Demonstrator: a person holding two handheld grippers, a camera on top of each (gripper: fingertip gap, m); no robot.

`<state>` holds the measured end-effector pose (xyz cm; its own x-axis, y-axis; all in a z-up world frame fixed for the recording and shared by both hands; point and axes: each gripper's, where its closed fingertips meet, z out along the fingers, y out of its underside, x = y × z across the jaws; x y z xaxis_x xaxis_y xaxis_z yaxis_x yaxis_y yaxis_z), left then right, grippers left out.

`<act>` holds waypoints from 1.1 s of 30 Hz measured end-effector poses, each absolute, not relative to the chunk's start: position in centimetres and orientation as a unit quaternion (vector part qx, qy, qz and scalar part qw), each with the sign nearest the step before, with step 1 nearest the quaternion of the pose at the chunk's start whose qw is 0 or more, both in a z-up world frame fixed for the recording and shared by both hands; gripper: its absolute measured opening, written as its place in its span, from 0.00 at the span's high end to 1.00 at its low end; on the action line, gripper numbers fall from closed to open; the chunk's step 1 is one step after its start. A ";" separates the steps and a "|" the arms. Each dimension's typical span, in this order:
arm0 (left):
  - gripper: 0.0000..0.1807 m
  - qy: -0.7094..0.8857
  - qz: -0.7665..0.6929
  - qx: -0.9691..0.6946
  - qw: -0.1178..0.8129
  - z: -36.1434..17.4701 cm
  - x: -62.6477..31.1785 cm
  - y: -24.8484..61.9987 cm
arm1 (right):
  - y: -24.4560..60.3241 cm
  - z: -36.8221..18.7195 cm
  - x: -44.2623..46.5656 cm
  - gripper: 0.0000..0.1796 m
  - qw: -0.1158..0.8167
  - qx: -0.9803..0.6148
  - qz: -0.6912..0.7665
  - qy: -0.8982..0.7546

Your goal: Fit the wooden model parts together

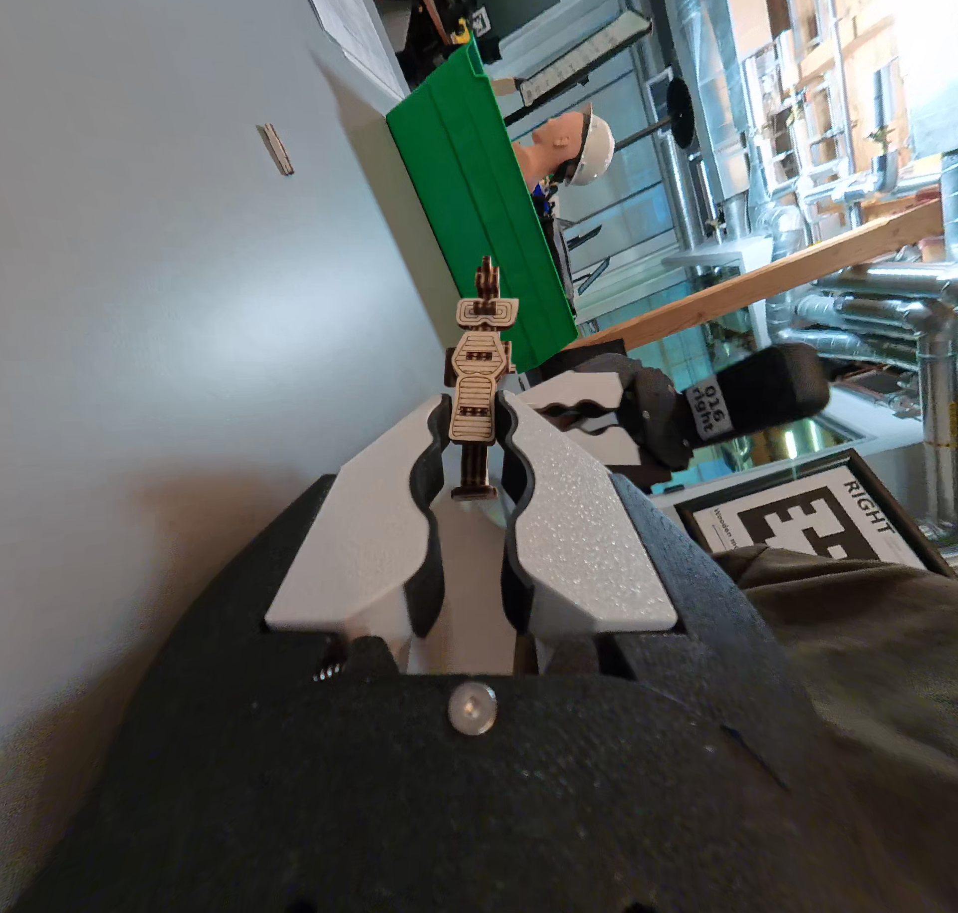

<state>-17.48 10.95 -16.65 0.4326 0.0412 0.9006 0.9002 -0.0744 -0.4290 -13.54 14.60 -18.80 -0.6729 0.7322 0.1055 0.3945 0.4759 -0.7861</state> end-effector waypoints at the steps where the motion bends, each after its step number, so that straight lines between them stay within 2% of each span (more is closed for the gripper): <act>1: 0.92 -0.381 -0.381 -0.620 0.570 -16.6 -17.3 11.1 | 14.2 -17.4 -13.9 0.98 0.244 -0.339 0.405 -0.813; 4: 0.92 -0.404 -0.380 -0.594 0.582 -16.4 -17.0 11.4 | 13.3 -14.8 -14.3 0.98 0.297 -0.339 0.435 -0.779; 9: 0.92 -0.393 -0.359 -0.605 0.592 -16.1 -15.9 12.0 | 13.8 -14.8 -14.9 0.98 0.367 -0.330 0.379 -0.783; 33: 0.92 -0.364 -0.349 -0.631 0.589 -16.2 -14.9 12.5 | 14.0 -15.0 -14.4 0.98 0.380 -0.296 0.347 -0.805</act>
<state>-14.90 12.49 -16.21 0.4909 0.0485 0.8699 0.8712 -0.0410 -0.4893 -14.40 14.00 -14.96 -0.5364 0.7398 0.4062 0.2117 0.5838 -0.7838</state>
